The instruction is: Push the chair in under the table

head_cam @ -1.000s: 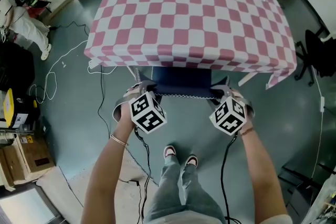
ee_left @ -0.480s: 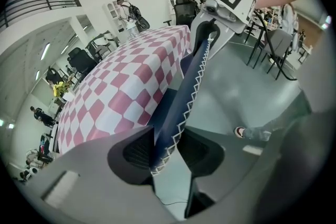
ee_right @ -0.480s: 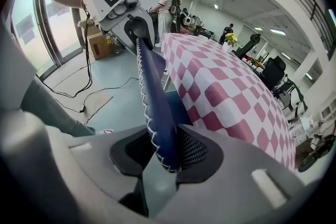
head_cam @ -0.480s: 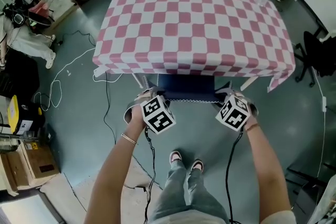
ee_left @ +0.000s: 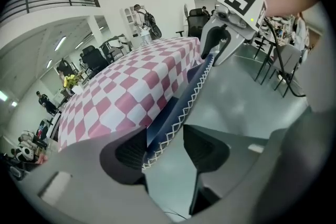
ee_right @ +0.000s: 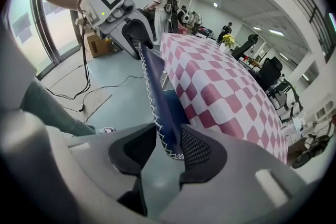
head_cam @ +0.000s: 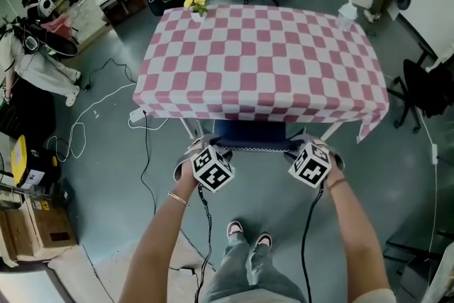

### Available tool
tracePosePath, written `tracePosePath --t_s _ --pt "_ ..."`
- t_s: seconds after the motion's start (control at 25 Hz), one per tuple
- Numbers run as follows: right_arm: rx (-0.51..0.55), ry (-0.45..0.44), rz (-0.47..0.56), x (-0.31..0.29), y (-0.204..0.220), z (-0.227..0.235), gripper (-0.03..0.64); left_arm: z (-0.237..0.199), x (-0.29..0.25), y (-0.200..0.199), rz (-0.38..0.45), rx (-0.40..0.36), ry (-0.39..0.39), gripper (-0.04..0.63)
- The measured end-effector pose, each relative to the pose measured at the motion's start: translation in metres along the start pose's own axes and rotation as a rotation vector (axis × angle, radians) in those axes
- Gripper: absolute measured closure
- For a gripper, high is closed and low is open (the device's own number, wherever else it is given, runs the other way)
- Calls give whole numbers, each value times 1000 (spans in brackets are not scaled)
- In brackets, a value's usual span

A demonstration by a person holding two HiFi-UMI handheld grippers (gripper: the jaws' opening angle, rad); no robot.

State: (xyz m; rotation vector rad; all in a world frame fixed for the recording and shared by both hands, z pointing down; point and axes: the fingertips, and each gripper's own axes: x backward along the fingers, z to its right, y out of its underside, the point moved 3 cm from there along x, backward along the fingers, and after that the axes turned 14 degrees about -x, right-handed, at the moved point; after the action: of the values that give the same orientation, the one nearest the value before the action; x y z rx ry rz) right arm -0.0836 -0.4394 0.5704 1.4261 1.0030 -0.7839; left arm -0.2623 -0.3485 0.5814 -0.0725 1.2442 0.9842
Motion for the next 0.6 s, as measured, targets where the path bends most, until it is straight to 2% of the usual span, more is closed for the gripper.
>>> tracePosePath --t_s 0.16,0.32,0.48,0.6 --pt "-46 -20 47 22 -4 0 492 2 20 -4 29 23 9 379" --pt "-116 -52 166 52 -19 -3 492 4 49 -10 70 59 -4 379" --pt "-231 -43 353 93 -35 -4 492 1 89 -27 140 135 -47 394" --pt "-330 24 521 129 -46 -2 494 -8 128 -44 232 229 -123 398"
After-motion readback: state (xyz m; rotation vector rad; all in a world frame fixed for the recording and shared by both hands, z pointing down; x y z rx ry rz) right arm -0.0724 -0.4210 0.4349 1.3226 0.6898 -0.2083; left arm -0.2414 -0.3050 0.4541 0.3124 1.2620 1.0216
